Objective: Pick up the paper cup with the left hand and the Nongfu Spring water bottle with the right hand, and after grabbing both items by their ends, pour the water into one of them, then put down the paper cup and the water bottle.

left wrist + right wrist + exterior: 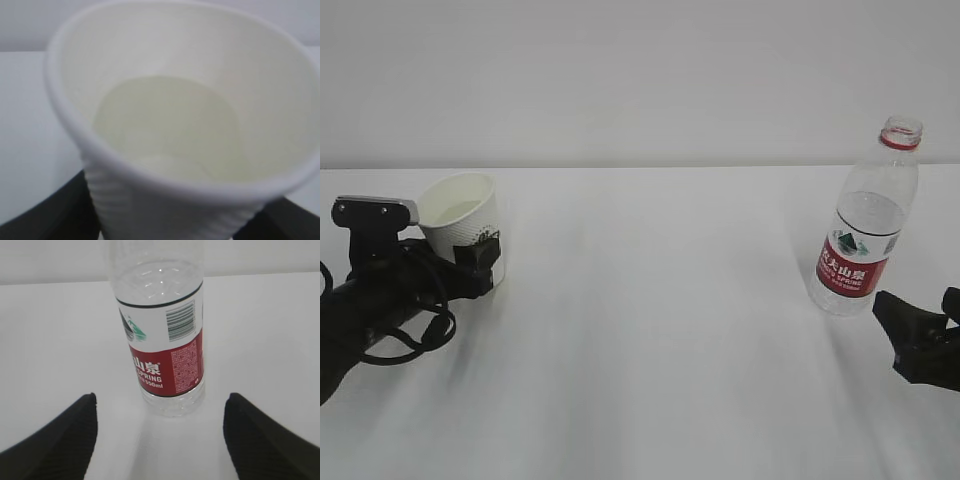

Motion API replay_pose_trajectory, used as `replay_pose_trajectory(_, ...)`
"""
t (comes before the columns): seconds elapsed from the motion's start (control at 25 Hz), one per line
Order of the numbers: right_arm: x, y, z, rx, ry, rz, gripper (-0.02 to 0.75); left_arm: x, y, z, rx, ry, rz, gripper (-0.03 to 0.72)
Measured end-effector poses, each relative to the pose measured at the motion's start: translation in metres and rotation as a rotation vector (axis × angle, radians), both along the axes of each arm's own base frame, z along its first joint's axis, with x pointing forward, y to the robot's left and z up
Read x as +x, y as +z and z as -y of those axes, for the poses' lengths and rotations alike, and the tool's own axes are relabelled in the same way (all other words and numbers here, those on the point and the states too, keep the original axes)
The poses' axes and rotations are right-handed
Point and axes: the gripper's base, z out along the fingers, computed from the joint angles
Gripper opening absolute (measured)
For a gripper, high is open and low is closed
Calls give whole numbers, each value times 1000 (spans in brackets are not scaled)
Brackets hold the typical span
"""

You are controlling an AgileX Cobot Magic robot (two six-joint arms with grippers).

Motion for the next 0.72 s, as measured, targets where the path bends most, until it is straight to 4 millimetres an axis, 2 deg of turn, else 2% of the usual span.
replay_pose_trajectory(0.32, 0, 0, 0, 0, -1, 0, 590, 10, 6, 3, -9, 2, 39, 503)
replay_pose_trajectory(0.72, 0, 0, 0, 0, -2, 0, 590, 13, -2, 4, -5, 2, 23, 501)
